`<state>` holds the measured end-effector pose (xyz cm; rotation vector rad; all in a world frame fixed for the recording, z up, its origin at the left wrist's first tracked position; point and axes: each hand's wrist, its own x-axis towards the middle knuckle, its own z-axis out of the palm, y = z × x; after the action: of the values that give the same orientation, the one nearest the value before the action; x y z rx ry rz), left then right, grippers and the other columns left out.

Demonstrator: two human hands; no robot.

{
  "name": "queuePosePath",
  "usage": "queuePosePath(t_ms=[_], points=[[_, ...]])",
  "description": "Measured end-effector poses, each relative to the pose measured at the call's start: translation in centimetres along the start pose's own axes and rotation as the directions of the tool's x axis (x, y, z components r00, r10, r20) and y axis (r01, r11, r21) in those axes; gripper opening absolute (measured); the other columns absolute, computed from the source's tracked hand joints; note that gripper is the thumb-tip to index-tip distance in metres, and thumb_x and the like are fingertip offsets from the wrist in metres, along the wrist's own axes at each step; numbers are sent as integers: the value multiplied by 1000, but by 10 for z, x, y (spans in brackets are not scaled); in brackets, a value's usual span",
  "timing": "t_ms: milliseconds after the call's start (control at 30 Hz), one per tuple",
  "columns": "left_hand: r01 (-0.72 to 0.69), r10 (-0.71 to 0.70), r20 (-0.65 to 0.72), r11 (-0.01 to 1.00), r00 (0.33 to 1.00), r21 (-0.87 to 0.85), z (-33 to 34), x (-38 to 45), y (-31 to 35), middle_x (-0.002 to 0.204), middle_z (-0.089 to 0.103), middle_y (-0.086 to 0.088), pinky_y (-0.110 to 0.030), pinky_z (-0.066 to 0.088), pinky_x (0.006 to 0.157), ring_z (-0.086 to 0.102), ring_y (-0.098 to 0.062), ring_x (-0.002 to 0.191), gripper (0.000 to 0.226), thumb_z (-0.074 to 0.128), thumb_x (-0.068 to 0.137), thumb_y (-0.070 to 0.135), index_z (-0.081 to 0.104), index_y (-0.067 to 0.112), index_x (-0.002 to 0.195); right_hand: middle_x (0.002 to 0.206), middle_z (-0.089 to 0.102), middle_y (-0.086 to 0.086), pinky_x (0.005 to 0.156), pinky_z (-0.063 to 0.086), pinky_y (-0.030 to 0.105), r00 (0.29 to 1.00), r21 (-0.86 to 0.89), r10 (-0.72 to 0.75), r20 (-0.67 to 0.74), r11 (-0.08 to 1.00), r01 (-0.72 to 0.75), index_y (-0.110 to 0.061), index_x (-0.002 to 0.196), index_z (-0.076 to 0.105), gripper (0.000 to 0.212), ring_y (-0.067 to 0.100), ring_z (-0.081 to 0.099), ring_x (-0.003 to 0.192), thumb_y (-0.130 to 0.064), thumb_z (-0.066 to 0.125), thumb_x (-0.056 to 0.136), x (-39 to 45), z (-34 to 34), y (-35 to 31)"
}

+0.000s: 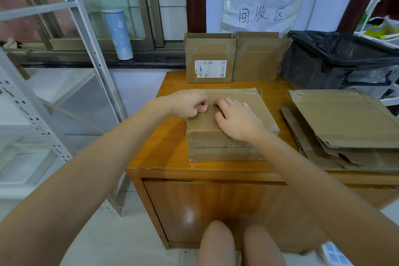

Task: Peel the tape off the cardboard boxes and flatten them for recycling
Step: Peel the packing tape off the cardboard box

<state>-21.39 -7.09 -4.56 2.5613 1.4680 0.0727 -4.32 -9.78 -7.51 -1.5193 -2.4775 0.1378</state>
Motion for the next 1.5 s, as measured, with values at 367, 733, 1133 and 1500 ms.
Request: queuePosePath(t_ms=[367, 733, 1133, 1500], points=[[-80, -25, -258, 917, 966, -390, 24, -30, -20, 93, 53, 6, -22, 40, 81, 48, -11, 93, 24, 43, 98, 5, 48, 22, 82, 145, 41, 5, 107, 28, 37, 1000, -14, 10, 26, 1000, -10, -16, 143, 35, 45, 20, 39, 130, -29, 25, 101, 0, -2, -2], [-105, -226, -472, 809, 852, -578, 22, -57, -26, 84, 54, -1, -24, 49, 78, 55, -17, 85, 16, 44, 97, 0, 49, 14, 90, 146, 40, 6, 106, 28, 37, 998, -19, 48, 37, 999, -47, -15, 144, 33, 46, 22, 39, 130, -28, 23, 102, 1, -3, -1], [0, -255, -392, 838, 884, -546, 45, -88, -18, 85, 50, 3, -18, 45, 79, 50, -10, 81, 23, 70, 74, 36, 66, 32, 97, 145, 41, 4, 108, 28, 39, 998, -25, 44, 39, 999, -43, -16, 144, 35, 49, 20, 39, 130, -39, 26, 101, 1, -4, -2], [32, -244, -797, 962, 553, -273, 89, -111, 1, 98, 53, 3, -22, 43, 74, 48, -4, 91, 12, 74, 80, 29, 77, 23, 90, 153, 30, 4, 114, 21, 43, 997, -104, -7, 73, 995, 14, -22, 148, 26, 91, 24, 31, 138, -81, 32, 79, -4, -6, -2]])
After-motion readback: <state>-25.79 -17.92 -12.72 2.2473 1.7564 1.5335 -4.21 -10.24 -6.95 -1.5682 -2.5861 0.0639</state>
